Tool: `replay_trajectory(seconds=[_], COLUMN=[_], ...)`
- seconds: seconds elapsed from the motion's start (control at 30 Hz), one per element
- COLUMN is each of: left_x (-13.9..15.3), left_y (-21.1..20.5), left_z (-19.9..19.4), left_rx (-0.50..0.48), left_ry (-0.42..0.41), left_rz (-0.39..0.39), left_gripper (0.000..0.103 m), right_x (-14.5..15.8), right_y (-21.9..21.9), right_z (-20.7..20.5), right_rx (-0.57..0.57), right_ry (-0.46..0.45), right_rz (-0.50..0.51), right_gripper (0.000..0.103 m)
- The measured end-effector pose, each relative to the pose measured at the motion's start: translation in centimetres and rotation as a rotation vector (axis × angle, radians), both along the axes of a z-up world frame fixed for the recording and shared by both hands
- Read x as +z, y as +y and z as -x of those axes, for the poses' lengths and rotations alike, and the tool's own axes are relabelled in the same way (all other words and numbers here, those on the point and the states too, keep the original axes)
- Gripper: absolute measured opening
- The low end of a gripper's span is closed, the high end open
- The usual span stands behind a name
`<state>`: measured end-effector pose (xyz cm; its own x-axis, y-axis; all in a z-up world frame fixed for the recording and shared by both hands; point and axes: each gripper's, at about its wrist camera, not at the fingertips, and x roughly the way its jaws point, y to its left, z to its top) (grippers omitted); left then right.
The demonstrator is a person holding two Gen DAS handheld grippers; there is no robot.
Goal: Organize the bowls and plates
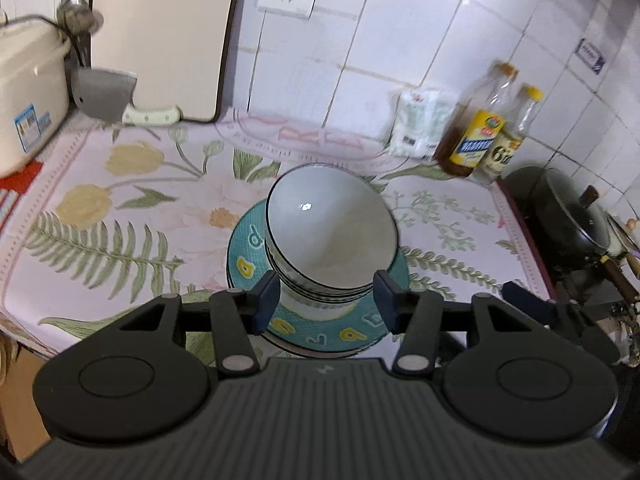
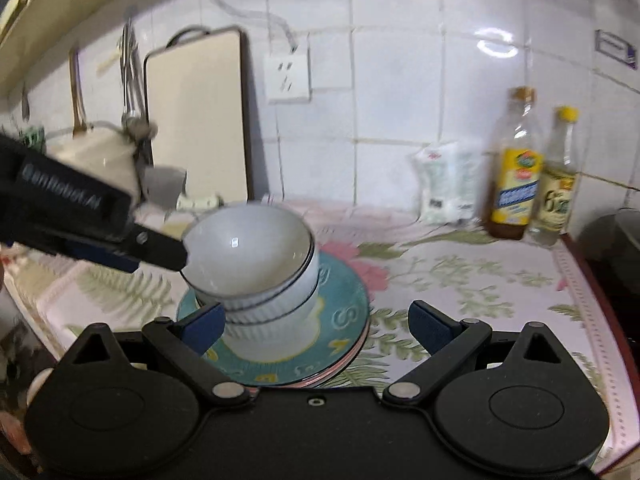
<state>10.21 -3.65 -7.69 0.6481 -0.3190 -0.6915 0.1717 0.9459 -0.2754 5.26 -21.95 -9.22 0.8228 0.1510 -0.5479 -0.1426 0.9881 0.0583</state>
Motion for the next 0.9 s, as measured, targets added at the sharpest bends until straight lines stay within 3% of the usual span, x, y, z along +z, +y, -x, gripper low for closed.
replay_trajectory(seconds=[0.17, 0.33, 0.57, 0.73, 0.9], left_x=[2.8, 4.9, 6.2, 6.6, 6.8], left_y=[0.7, 1.1, 1.2, 1.9, 2.2], left_z=[2.5, 5.5, 8.3, 9.8, 11.2], left_rx=[-0.022, -0.012, -0.012, 0.014, 0.045], left_ry=[-0.050, -0.119, -0.153, -0.156, -0.178], left_rz=[-0.008, -0.057, -0.122, -0.139, -0.172], left_gripper=[0.052, 0.056, 0.065, 0.074, 0.087], right_x=[3.1, 5.6, 8.0, 9.4, 10.4], right_y=[-0.6, -1.9, -2.0, -1.0, -2.2], right_z=[3.2, 4.9, 6.0, 7.5, 9.0], right_rx=[-0.102, -0.144, -0.193, -0.184, -0.222], right_ry=[-0.074, -0.079, 0.033, 0.090, 0.101], right_rz=[0.037, -0.001, -0.012, 0.093, -0.004], right_gripper=[0.100, 0.100, 0.100, 0.101, 0.103])
